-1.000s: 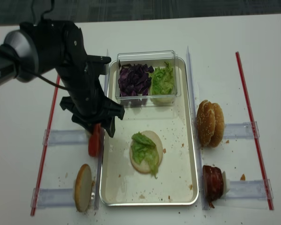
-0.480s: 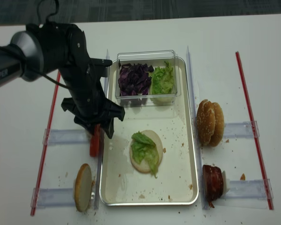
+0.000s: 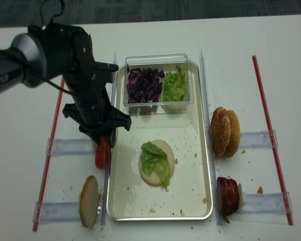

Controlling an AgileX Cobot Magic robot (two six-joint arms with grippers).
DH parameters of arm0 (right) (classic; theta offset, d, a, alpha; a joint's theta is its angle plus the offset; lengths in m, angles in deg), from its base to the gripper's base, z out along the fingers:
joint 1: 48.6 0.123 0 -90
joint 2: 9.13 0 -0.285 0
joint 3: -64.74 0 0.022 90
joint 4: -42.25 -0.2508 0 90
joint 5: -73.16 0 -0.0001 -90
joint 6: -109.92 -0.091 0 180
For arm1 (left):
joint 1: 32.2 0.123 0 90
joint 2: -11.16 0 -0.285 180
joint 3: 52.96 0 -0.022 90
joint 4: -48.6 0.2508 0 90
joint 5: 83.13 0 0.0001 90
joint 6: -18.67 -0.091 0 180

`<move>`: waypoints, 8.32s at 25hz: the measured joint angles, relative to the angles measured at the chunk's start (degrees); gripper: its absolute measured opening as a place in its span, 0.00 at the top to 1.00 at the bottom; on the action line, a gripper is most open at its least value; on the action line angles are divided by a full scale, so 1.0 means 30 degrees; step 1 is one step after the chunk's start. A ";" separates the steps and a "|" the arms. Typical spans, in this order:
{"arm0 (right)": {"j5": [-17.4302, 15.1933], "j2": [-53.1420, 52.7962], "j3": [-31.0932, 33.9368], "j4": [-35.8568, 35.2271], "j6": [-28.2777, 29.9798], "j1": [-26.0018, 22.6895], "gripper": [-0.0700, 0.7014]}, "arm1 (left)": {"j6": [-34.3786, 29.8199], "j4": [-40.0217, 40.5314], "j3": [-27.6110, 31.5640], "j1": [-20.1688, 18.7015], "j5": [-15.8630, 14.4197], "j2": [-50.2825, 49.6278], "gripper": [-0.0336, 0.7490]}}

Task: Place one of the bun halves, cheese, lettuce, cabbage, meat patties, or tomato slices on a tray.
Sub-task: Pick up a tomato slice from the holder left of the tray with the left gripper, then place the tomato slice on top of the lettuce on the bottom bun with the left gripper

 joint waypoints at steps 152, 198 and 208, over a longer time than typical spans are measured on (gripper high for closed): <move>0.0000 0.0000 0.0000 0.0000 -0.0034 -0.0034 0.60 | -1.3303 -1.5046 0.1147 -0.0116 -0.2603 -0.1353 0.93; 0.0000 0.0000 0.0000 0.0000 0.0004 -0.0065 0.86 | -1.4369 -1.5552 0.0005 0.0937 -0.2430 -0.3248 0.93; 0.0000 0.0000 0.0000 0.0000 0.0004 -0.0065 0.86 | -1.4442 -1.5552 0.0005 0.0937 -0.2306 -0.3248 0.93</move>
